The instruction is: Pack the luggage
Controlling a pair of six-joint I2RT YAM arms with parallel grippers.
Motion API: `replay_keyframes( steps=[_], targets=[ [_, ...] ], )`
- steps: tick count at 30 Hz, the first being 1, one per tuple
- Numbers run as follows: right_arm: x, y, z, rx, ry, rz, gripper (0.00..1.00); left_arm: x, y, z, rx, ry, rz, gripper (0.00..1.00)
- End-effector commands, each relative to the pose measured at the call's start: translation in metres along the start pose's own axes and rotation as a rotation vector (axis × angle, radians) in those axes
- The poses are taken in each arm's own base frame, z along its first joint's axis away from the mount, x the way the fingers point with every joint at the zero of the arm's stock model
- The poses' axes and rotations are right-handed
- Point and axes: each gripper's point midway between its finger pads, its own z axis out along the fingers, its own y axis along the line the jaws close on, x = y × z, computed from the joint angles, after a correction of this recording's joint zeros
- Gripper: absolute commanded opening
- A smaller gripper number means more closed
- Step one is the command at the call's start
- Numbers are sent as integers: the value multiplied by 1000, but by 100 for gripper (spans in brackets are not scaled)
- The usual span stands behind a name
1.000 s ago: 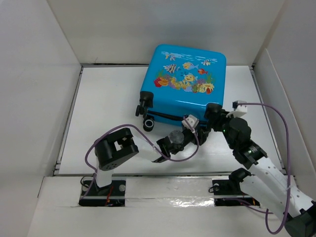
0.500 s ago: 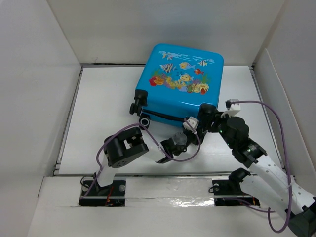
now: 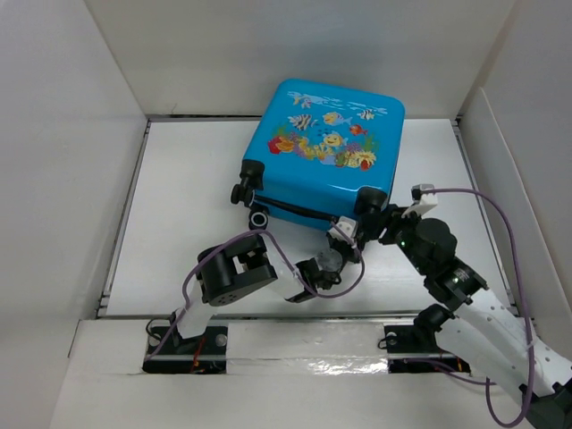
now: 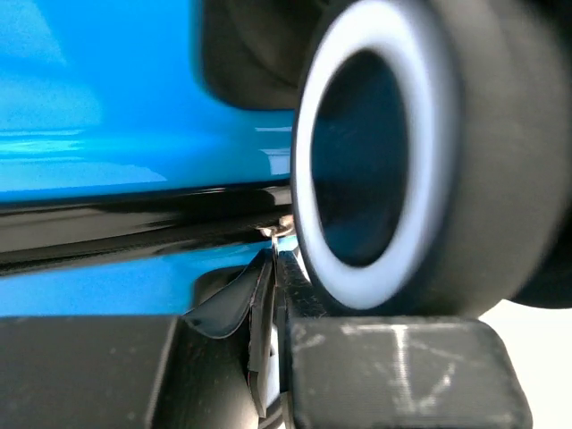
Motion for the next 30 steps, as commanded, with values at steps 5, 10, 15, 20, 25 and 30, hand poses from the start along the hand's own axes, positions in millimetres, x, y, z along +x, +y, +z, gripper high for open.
replay_keyframes(
  steps=[5,10,15,20,25,30],
  targets=[
    [6,39,-21,-201,23,-8,0,-132,64,-18,-208,-432,-201,0],
    [11,22,-25,-134,23,-26,0,-126,103,-43,-265,-422,-181,0],
    [19,10,-25,-86,38,-40,0,-119,114,-63,-252,-385,-116,0],
    [15,3,-31,-51,29,-55,0,-126,141,-80,-300,-376,-66,0],
    [2,20,-44,-139,56,-146,58,-138,153,-98,-277,-330,-36,0],
    [15,48,-24,-225,143,-136,100,-136,145,-93,-242,-318,-37,0]
  ],
)
